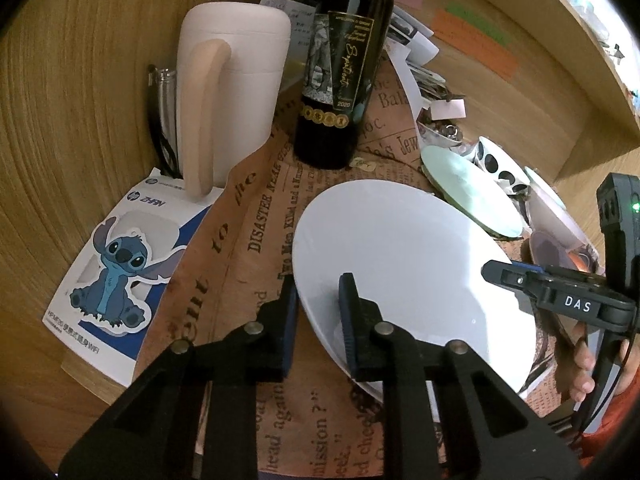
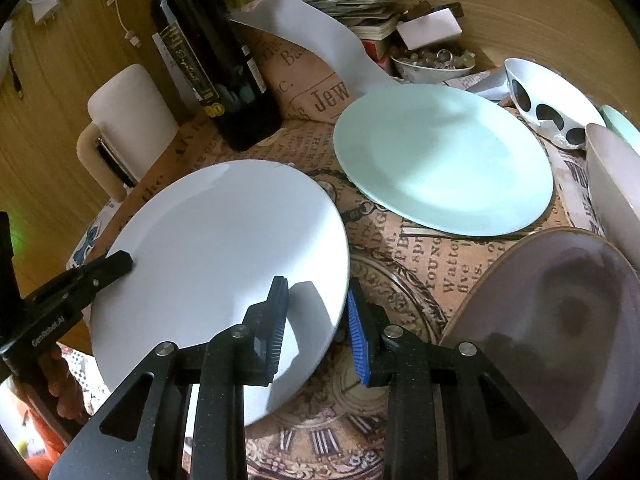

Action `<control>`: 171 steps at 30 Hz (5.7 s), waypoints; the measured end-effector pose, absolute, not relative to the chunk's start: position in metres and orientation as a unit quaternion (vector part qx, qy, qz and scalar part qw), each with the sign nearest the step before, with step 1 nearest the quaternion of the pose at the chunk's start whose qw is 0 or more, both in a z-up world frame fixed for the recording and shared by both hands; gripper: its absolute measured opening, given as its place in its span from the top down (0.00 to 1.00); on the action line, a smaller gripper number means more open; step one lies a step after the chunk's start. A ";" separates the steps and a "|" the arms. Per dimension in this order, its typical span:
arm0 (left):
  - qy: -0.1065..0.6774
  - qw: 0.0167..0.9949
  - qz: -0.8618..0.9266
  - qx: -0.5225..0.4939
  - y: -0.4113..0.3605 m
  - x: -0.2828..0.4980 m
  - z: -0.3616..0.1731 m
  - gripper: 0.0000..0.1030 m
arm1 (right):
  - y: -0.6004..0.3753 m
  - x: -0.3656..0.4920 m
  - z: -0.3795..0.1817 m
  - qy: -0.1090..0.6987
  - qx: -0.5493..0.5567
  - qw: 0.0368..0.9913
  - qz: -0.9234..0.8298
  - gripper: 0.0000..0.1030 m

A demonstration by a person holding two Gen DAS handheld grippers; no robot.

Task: Organize plates and bowls

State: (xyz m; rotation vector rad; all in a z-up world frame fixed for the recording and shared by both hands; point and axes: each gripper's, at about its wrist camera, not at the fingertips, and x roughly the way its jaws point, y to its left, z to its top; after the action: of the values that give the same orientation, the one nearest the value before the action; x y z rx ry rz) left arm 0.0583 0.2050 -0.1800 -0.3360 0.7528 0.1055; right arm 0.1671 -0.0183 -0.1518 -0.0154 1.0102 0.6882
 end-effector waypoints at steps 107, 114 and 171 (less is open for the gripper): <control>0.389 0.917 -0.054 -0.067 -0.007 0.120 -0.172 0.77 | -0.245 0.136 -0.147 0.424 0.113 0.873 0.215 0.76; 0.388 0.918 -0.059 -0.059 -0.009 0.123 -0.174 0.77 | -0.246 0.138 -0.148 0.420 0.113 0.874 0.216 0.76; 0.289 0.956 0.037 -0.043 0.069 0.129 -0.101 0.35 | -0.177 0.184 -0.081 0.346 0.016 0.886 0.309 0.63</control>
State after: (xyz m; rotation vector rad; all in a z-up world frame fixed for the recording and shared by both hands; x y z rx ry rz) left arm 0.1293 0.0687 -0.1013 -0.0879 0.5861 0.0760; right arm 0.1842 -0.1771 -0.0814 0.0339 0.7205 0.6419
